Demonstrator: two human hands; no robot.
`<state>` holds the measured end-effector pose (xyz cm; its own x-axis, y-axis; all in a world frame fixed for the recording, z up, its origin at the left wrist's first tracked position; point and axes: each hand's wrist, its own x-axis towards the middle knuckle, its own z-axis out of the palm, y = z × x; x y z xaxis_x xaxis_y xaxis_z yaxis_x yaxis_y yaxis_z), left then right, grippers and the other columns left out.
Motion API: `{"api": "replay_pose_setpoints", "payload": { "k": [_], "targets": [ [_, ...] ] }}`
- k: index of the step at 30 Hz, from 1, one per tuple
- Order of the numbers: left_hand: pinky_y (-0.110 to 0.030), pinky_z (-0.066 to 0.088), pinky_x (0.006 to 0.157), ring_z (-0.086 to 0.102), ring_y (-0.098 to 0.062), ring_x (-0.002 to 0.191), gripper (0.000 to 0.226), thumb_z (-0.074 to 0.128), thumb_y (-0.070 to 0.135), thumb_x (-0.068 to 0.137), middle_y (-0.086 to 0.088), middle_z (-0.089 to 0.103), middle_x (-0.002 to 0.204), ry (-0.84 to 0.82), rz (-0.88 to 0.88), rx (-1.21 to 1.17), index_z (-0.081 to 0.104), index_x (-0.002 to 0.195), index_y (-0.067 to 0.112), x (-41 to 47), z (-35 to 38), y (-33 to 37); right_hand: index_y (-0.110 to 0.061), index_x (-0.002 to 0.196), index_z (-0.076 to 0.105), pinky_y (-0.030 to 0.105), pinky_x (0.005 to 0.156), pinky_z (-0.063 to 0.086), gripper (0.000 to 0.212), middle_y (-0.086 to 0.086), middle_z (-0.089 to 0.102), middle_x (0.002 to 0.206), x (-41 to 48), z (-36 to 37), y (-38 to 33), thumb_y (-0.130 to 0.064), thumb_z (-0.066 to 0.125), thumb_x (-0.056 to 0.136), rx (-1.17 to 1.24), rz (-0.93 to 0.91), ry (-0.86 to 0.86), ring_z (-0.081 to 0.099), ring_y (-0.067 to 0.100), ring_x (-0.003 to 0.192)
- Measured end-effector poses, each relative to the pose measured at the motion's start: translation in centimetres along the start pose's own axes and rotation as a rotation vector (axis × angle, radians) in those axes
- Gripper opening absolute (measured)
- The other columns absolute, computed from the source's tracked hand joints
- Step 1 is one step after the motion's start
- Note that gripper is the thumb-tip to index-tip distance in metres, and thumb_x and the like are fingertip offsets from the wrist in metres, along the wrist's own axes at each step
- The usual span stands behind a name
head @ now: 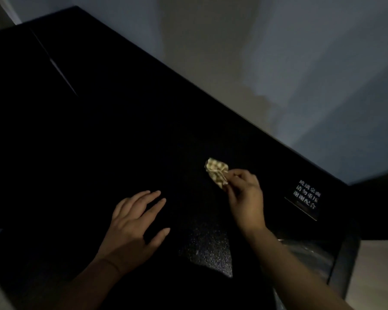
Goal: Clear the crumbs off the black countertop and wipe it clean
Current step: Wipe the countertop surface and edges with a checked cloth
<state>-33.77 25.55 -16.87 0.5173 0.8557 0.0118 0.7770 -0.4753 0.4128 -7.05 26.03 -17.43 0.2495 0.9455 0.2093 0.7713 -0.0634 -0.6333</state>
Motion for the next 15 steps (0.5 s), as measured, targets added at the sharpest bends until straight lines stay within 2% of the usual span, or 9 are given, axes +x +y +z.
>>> {"api": "replay_pose_setpoints", "payload": {
  "k": [2, 3, 7, 11, 13, 15],
  "targets": [
    [-0.029, 0.014, 0.111, 0.032, -0.014, 0.134, 0.064, 0.032, 0.062, 0.089, 0.002, 0.046, 0.141, -0.022, -0.010, 0.000, 0.055, 0.131, 0.020, 0.0, 0.0, 0.0, -0.012, 0.105, 0.072, 0.006, 0.083, 0.033, 0.030, 0.001, 0.063, 0.105, 0.4, -1.0, 0.2, 0.002, 0.069, 0.078, -0.023, -0.041, -0.007, 0.051, 0.013, 0.096],
    [-0.028, 0.012, 0.111, 0.031, -0.013, 0.134, 0.064, 0.031, 0.063, 0.088, 0.003, 0.045, 0.142, -0.032, -0.016, 0.002, 0.054, 0.131, 0.021, 0.0, 0.0, -0.1, -0.010, 0.103, 0.073, 0.013, 0.083, 0.035, 0.029, 0.005, 0.064, 0.105, 1.5, -1.7, 0.8, 0.004, 0.068, 0.077, -0.045, -0.033, 0.036, 0.053, 0.017, 0.096],
    [-0.031, 0.016, 0.112, 0.029, -0.012, 0.135, 0.063, 0.036, 0.062, 0.087, 0.004, 0.043, 0.143, -0.004, -0.010, -0.006, 0.053, 0.133, 0.022, 0.0, 0.3, -0.2, 0.001, 0.102, 0.071, 0.033, 0.089, 0.043, 0.023, 0.020, 0.064, 0.108, 8.0, -4.7, 4.6, -0.001, 0.062, 0.082, -0.152, 0.181, 0.241, 0.059, 0.038, 0.100],
    [-0.033, 0.018, 0.110, 0.031, -0.014, 0.134, 0.061, 0.043, 0.056, 0.084, 0.002, 0.045, 0.142, 0.040, 0.004, -0.015, 0.055, 0.131, 0.019, 0.0, 0.3, -0.1, -0.001, 0.109, 0.070, 0.033, 0.096, 0.042, 0.025, 0.018, 0.064, 0.115, 9.2, -4.0, 6.2, -0.008, 0.060, 0.087, -0.175, 0.327, 0.199, 0.058, 0.037, 0.107],
    [-0.034, 0.019, 0.110, 0.033, -0.015, 0.134, 0.061, 0.044, 0.056, 0.083, 0.002, 0.046, 0.142, 0.040, 0.001, -0.012, 0.055, 0.131, 0.019, 0.0, 0.3, -0.1, 0.000, 0.102, 0.072, 0.036, 0.091, 0.046, 0.021, 0.017, 0.065, 0.111, 7.8, -2.9, 4.8, -0.002, 0.061, 0.083, -0.140, 0.269, 0.177, 0.058, 0.037, 0.103],
    [-0.034, 0.018, 0.110, 0.032, -0.015, 0.134, 0.061, 0.045, 0.056, 0.083, 0.002, 0.045, 0.142, 0.028, 0.001, -0.003, 0.054, 0.132, 0.020, 0.0, 0.4, -0.2, -0.002, 0.099, 0.073, 0.031, 0.087, 0.045, 0.022, 0.014, 0.066, 0.108, 5.2, -1.5, 2.9, 0.004, 0.063, 0.081, -0.102, 0.156, 0.124, 0.057, 0.033, 0.099]
  ]
}}
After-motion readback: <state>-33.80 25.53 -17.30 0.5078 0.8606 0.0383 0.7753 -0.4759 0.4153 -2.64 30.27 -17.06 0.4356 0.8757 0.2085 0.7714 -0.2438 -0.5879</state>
